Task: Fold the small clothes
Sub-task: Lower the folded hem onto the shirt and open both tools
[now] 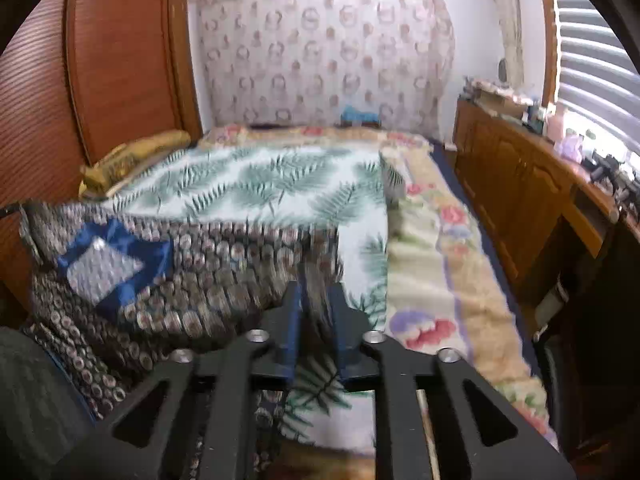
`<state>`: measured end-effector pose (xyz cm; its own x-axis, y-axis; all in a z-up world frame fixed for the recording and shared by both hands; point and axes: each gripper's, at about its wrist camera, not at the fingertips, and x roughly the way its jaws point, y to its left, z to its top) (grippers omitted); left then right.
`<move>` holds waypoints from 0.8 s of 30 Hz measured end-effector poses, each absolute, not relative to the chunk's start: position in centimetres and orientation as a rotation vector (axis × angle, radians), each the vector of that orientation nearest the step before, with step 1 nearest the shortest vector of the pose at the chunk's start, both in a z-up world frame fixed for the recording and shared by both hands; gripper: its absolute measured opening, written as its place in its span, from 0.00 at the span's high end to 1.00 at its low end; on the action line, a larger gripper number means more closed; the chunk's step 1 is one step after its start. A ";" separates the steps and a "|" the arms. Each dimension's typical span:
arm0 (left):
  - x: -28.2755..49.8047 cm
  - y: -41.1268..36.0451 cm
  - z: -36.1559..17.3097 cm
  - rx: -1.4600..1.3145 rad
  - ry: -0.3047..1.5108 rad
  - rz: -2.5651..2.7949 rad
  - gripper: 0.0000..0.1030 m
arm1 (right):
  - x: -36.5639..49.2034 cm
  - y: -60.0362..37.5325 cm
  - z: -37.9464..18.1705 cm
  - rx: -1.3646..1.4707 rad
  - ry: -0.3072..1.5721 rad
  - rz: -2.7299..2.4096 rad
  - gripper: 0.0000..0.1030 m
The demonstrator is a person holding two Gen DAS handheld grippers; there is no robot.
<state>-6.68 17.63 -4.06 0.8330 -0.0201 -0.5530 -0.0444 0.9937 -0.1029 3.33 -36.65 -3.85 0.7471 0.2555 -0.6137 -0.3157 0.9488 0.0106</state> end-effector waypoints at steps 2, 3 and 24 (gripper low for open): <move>-5.8 18.0 -3.5 -0.110 0.587 0.002 0.64 | 3.5 -36.6 -2.9 -0.098 0.631 0.314 0.73; -5.2 18.1 -3.2 -0.105 0.588 -0.006 0.62 | 3.9 -36.6 -2.3 -0.105 0.618 0.307 0.69; 8.0 17.2 -10.2 -0.035 0.858 -0.047 0.42 | 14.4 -34.1 -7.1 -0.116 0.769 0.286 0.45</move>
